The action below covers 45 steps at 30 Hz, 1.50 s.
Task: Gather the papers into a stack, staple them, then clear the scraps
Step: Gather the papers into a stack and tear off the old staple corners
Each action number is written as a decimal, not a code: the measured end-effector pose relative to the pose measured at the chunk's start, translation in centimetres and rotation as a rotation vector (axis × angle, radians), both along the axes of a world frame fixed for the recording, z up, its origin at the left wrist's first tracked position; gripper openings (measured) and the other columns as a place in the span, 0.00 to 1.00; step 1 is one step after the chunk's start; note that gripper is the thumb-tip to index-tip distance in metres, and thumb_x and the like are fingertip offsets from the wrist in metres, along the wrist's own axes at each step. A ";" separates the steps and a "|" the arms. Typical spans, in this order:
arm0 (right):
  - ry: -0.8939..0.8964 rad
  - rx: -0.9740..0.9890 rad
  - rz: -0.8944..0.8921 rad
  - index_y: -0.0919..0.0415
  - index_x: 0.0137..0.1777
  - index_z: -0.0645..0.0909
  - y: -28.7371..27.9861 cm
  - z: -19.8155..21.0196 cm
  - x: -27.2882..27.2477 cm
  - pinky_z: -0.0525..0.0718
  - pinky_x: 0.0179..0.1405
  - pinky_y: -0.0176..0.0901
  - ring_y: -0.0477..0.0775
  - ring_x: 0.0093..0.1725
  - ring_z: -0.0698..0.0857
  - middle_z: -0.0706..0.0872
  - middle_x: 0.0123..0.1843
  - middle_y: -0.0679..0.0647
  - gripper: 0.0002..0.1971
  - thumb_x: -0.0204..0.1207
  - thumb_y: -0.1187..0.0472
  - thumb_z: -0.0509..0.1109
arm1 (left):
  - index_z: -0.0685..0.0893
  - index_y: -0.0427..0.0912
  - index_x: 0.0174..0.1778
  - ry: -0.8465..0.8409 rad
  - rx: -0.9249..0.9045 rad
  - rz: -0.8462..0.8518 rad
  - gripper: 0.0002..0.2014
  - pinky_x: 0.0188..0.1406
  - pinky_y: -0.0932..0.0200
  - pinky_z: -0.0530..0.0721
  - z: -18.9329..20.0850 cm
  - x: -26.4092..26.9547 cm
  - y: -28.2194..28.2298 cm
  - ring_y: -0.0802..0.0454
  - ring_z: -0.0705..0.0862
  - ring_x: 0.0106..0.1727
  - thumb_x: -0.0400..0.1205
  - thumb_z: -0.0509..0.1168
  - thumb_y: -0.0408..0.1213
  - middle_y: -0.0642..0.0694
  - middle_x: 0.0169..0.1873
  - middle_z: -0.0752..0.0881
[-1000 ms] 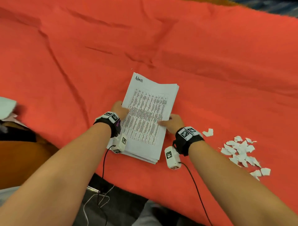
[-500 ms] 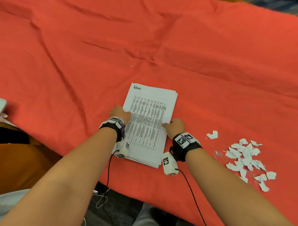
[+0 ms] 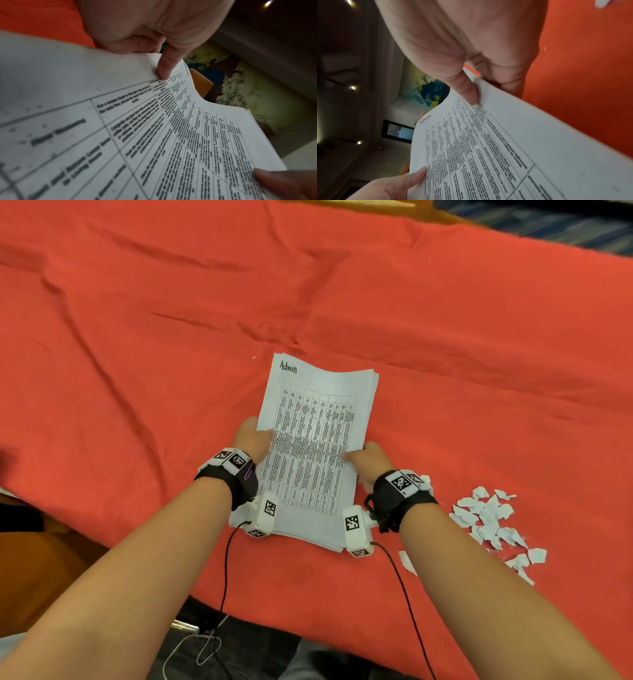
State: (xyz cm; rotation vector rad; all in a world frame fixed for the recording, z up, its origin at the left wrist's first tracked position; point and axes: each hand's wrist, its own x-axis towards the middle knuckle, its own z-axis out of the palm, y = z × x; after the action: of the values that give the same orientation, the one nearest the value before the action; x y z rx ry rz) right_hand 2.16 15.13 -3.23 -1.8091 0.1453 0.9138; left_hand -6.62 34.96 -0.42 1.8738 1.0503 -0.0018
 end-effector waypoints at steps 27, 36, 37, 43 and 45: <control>-0.484 0.097 -0.247 0.64 0.68 0.80 -29.9 6.1 6.3 0.80 0.54 0.34 0.49 0.57 0.83 0.85 0.59 0.50 0.16 0.81 0.67 0.65 | 0.75 0.43 0.70 -0.545 -0.217 -0.186 0.16 0.49 0.76 0.77 4.9 10.6 -30.7 0.61 0.80 0.55 0.85 0.60 0.33 0.56 0.57 0.81; -0.310 0.361 -0.569 0.56 0.46 0.82 -33.8 6.5 7.5 0.82 0.54 0.50 0.57 0.51 0.84 0.88 0.47 0.53 0.09 0.69 0.58 0.78 | 0.77 0.40 0.68 -0.619 -0.376 0.077 0.16 0.57 0.59 0.77 8.7 12.8 -30.9 0.51 0.82 0.58 0.84 0.63 0.34 0.50 0.56 0.83; -0.231 0.474 -0.620 0.59 0.50 0.81 -33.9 6.6 7.3 0.82 0.59 0.53 0.59 0.54 0.83 0.88 0.50 0.56 0.13 0.67 0.58 0.77 | 0.77 0.40 0.68 -0.615 -0.422 0.111 0.16 0.59 0.57 0.77 8.7 13.0 -31.2 0.50 0.82 0.58 0.84 0.63 0.34 0.49 0.56 0.83; -0.028 0.937 -0.785 0.63 0.69 0.78 -33.8 7.8 6.7 0.84 0.65 0.55 0.58 0.66 0.85 0.85 0.68 0.61 0.16 0.82 0.65 0.64 | 0.78 0.46 0.51 -0.537 -0.705 0.243 0.05 0.69 0.51 0.71 7.9 13.5 -33.5 0.51 0.79 0.57 0.82 0.66 0.33 0.52 0.48 0.82; -0.057 0.897 -0.736 0.64 0.75 0.74 -33.5 7.8 6.3 0.82 0.68 0.55 0.59 0.70 0.82 0.83 0.71 0.62 0.22 0.81 0.68 0.65 | 0.78 0.49 0.51 -0.517 -0.766 0.266 0.07 0.77 0.46 0.66 7.8 13.6 -34.1 0.48 0.76 0.65 0.82 0.67 0.33 0.51 0.53 0.81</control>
State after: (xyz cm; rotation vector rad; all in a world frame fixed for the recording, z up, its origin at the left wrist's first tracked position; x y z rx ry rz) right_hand 8.50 -18.35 4.55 -0.8263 0.2854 0.2935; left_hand 6.96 0.82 7.42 0.9601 0.7693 0.1979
